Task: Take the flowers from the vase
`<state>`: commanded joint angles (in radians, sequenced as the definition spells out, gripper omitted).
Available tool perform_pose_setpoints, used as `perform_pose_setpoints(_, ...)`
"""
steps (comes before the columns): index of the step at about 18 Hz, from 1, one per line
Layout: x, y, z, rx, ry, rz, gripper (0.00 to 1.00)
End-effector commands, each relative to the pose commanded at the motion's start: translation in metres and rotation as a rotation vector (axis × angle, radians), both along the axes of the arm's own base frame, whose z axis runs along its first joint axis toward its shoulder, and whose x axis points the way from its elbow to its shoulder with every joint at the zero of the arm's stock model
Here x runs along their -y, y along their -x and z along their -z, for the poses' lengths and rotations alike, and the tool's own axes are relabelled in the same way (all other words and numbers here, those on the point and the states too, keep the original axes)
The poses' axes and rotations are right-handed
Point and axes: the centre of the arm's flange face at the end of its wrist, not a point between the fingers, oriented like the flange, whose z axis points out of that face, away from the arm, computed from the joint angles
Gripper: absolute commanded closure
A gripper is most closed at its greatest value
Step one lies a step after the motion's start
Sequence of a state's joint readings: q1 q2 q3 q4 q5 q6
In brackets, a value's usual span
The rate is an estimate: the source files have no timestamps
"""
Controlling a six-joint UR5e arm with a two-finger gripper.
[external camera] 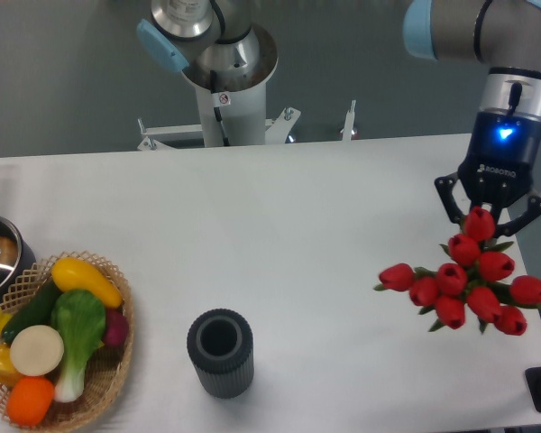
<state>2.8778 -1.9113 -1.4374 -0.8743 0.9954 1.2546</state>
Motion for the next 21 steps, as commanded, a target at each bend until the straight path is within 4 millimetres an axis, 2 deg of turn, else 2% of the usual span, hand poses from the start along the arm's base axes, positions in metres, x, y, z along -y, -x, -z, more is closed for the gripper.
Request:
perform_pose_setpoints(4, 0.004, 0.003, 0.006, 0.008, 0.045, -0.018, 0.96)
perform_pose_setpoints(9, 0.012, 0.004, 0.025, 0.031, 0.267, -0.080, 0.96)
perform_pose_setpoints(12, 0.017, 0.006, 0.029, 0.055, 0.396, -0.014, 0.97)
perform_pose_setpoints(16, 0.002, 0.010, 0.029, 0.068, 0.478, 0.016, 0.97)
perform_pose_setpoints(21, 0.000, 0.010, 0.033, 0.082, 0.495, 0.021, 0.98)
